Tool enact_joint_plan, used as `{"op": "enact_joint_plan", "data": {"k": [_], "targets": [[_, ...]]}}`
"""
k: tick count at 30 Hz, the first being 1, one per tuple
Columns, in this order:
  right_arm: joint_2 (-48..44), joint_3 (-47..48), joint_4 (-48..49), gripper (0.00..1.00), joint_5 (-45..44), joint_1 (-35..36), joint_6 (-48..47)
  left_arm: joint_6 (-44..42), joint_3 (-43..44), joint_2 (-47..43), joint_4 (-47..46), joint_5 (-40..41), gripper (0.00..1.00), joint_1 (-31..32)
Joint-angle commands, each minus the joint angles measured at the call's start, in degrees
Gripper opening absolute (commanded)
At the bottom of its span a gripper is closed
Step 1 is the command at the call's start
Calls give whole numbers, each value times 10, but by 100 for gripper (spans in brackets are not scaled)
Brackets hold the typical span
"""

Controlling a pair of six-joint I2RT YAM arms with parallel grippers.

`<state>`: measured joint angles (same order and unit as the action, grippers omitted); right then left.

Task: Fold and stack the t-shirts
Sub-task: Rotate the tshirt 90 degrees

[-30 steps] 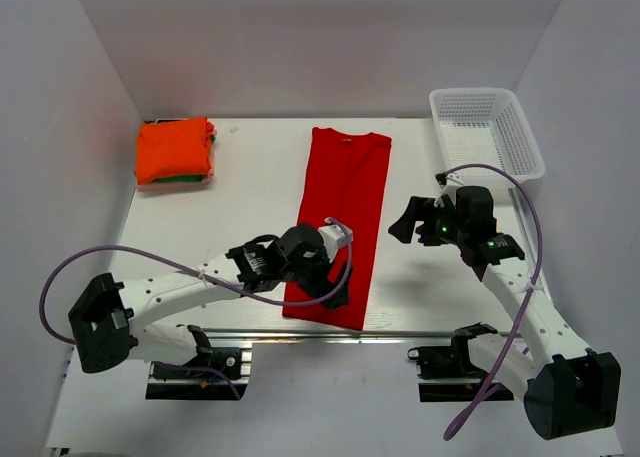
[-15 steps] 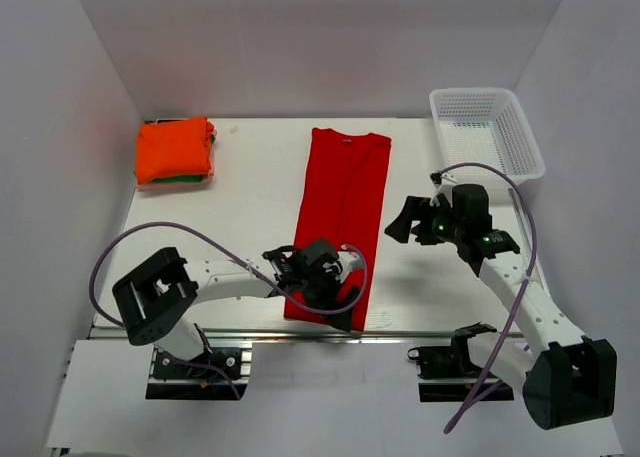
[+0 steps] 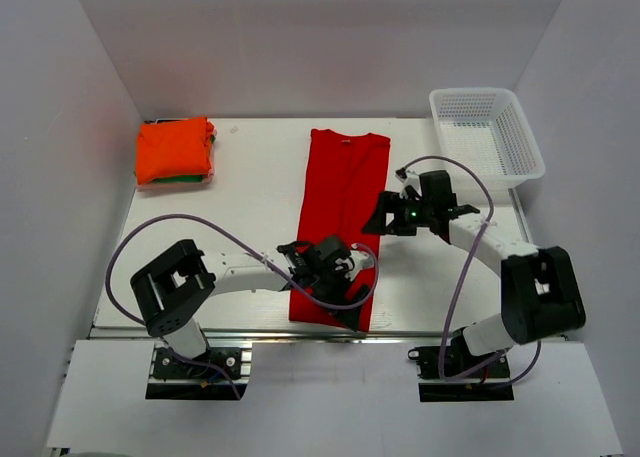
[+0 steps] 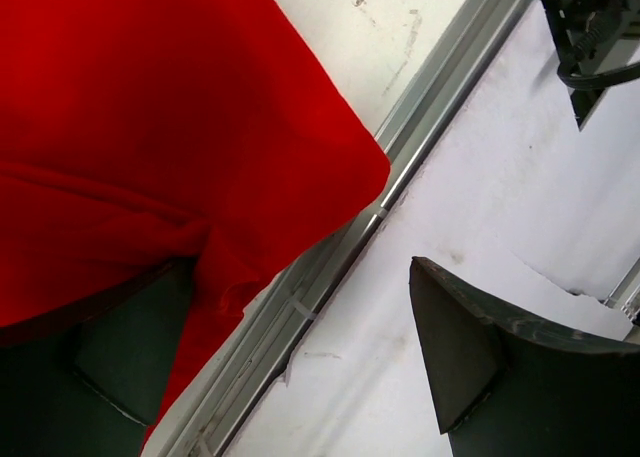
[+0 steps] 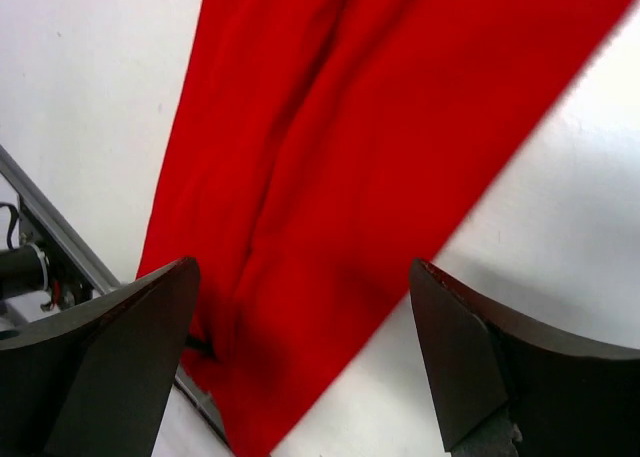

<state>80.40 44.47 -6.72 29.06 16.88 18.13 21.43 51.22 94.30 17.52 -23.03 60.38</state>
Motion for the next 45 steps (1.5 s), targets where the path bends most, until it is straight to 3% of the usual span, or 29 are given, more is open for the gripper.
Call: {"op": "enact_joint_plan", "data": {"k": [1, 12, 16, 22, 26, 32, 37, 40, 42, 45], "targets": [[75, 59, 59, 90, 22, 8, 8, -19, 5, 32, 39, 68, 99, -3], [314, 263, 40, 90, -14, 6, 39, -61, 80, 129, 44, 59, 99, -65], [421, 401, -3, 90, -44, 0, 43, -105, 120, 185, 57, 36, 99, -102], [479, 535, -47, 90, -65, -4, 31, -130, 236, 218, 123, 47, 99, -135], [459, 569, -61, 90, -77, -2, 24, -114, 267, 188, 161, 128, 99, -109], [356, 515, -65, 90, -99, -1, 24, -103, 216, 98, 161, 152, 99, -88], [243, 397, -36, 90, -95, -1, 20, -109, 120, 15, 101, 20, 99, -83], [171, 321, -41, 90, -103, 0, 10, -94, 65, -69, 47, -14, 99, -83], [113, 252, -40, 90, -96, 3, 15, -83, 34, -110, 33, -14, 99, -83], [41, 173, -47, 90, -79, 11, 31, -42, 1, -179, 59, 93, 99, -83]]}}
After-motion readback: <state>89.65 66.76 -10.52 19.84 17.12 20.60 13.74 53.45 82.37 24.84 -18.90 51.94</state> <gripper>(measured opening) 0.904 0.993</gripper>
